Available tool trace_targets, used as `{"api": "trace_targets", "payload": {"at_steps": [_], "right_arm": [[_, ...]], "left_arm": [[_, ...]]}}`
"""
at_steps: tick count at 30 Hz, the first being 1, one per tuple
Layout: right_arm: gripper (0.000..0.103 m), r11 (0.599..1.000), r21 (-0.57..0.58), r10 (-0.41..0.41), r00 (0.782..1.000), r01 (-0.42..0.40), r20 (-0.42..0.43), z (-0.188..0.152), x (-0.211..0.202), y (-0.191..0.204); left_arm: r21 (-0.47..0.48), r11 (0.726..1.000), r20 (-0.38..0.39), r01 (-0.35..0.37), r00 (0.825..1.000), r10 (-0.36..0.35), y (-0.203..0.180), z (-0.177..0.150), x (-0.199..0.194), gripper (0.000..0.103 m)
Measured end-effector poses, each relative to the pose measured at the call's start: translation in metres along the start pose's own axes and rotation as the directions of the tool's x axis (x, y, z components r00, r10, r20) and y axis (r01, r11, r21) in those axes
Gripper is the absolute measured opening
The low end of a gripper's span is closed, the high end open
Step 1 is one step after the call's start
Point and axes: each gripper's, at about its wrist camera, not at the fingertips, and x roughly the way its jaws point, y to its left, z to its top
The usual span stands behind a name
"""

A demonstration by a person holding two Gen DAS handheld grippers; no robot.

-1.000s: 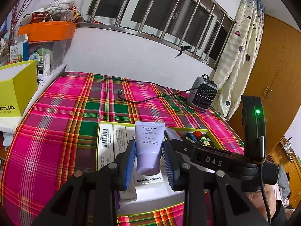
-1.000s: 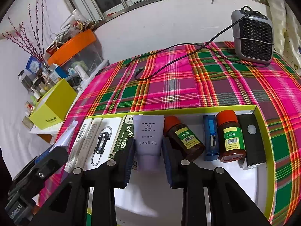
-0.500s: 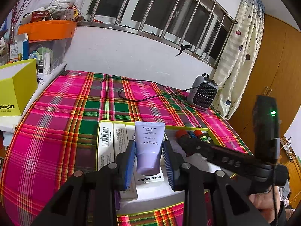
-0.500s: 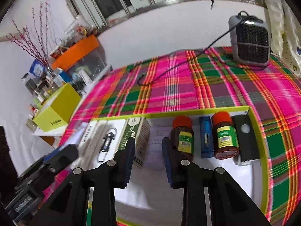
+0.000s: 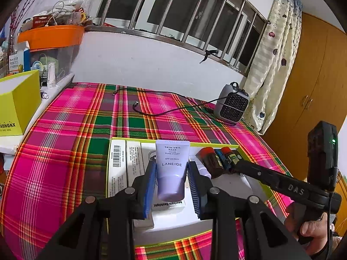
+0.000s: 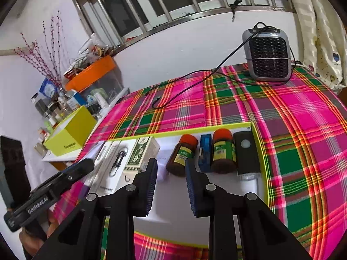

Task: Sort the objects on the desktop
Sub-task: 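Lower the Laneige tube into the tray beside the green box and open the left gripper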

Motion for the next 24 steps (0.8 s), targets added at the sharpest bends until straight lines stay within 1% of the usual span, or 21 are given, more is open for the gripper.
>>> {"api": "trace_targets", "payload": {"at_steps": [5,13,16,24], "right_arm": [[0.028,1.000,-0.021,0.016,1.000,-0.016,0.016,-0.006,-0.007,0.000],[0.028,0.999,0.020,0.030,0.998,-0.031,0.056,-0.009,-0.024,-0.019],[0.028,0.999,0.037,0.036,0.997,-0.038,0.065,-0.010,-0.028,-0.026],[0.028,0.999,0.032,0.035,0.995,-0.038,0.092,-0.009,-0.035,-0.028]], "left_arm": [[0.009,1.000,-0.017,-0.014,1.000,0.014,-0.006,-0.001,0.003,0.030],[0.044,0.998,-0.067,-0.044,0.997,0.046,-0.026,-0.003,0.011,0.030],[0.048,0.998,-0.080,-0.042,0.996,0.046,-0.035,-0.001,0.014,0.030],[0.054,0.996,-0.109,-0.069,0.991,0.074,-0.052,0.008,0.028,0.030]]}}
